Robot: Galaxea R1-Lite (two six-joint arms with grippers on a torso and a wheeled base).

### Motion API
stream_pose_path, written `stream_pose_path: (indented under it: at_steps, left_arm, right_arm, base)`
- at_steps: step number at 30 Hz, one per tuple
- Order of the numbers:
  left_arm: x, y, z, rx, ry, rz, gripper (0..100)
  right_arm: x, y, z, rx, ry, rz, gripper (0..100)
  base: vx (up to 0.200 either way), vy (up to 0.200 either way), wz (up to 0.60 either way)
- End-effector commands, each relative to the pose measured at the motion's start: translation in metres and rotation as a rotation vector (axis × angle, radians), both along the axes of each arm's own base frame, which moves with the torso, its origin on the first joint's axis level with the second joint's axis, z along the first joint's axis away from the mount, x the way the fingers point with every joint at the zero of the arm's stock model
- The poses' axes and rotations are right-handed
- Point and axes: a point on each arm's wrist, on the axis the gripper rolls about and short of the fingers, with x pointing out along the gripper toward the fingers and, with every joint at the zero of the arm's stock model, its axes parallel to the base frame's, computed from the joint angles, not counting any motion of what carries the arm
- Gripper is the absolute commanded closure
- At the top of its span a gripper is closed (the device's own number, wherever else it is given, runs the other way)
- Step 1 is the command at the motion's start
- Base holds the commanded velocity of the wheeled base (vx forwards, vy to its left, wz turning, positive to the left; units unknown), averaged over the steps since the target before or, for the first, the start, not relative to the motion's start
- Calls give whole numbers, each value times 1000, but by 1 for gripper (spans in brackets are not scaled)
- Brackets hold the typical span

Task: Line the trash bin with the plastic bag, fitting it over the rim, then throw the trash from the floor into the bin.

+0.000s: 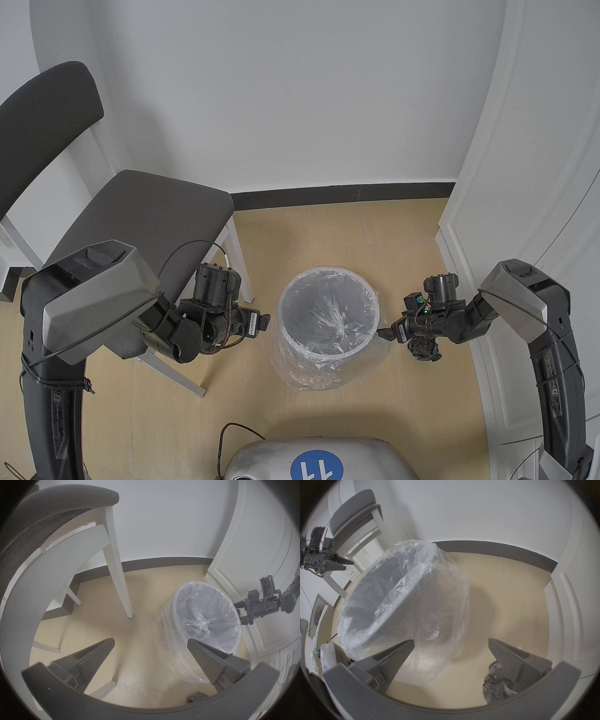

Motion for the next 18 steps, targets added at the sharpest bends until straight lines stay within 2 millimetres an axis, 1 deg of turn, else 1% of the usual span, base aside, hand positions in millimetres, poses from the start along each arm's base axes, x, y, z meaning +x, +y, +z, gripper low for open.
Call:
stream_pose_path:
  at_steps: [1,2,3,4,6,7,9,12,14,18]
  left_arm:
    - [-1,0,1,-1,-3,-1,0]
    - [-1,0,2,-1,-3,-1,0]
    - [-3,0,3,0,-3,-4,0]
    - [-3,0,3,1,-2,-4,0]
    - [-6,-1,7,1,-5,-9,0]
    - [-8,-1,9,0,-7,-12,0]
    - [-8,-2,10,-2,-11,-14,0]
    - [-9,-1,11,-2,-11,-14,0]
    - [-10,-2,11,-2,-11,-15,0]
    - [-9,-2,12,-2,-12,-15,0]
  right_arm:
    - [-21,-16,41,1,-18,-24,0]
    - [-22,-16,42,1,-16,-25,0]
    - [-29,-18,47,3,-20,-27,0]
    - [-30,-18,47,3,-20,-28,0]
    - [-44,-20,54,8,-59,-32,0]
    - [-47,-20,56,14,-84,-33,0]
    - [-47,-20,55,24,-133,-38,0]
    - [-41,-22,47,12,-147,-65,0]
    - [-32,-23,41,-18,-161,-109,0]
    - [-10,-21,21,-63,-152,-153,0]
  base:
    - [0,0,0]
    - [0,0,0]
    - [0,0,0]
    - [0,0,0]
    - [0,0,0]
    - [0,0,0]
    - [0,0,0]
    - [0,0,0]
    - [0,0,0]
    - [0,0,0]
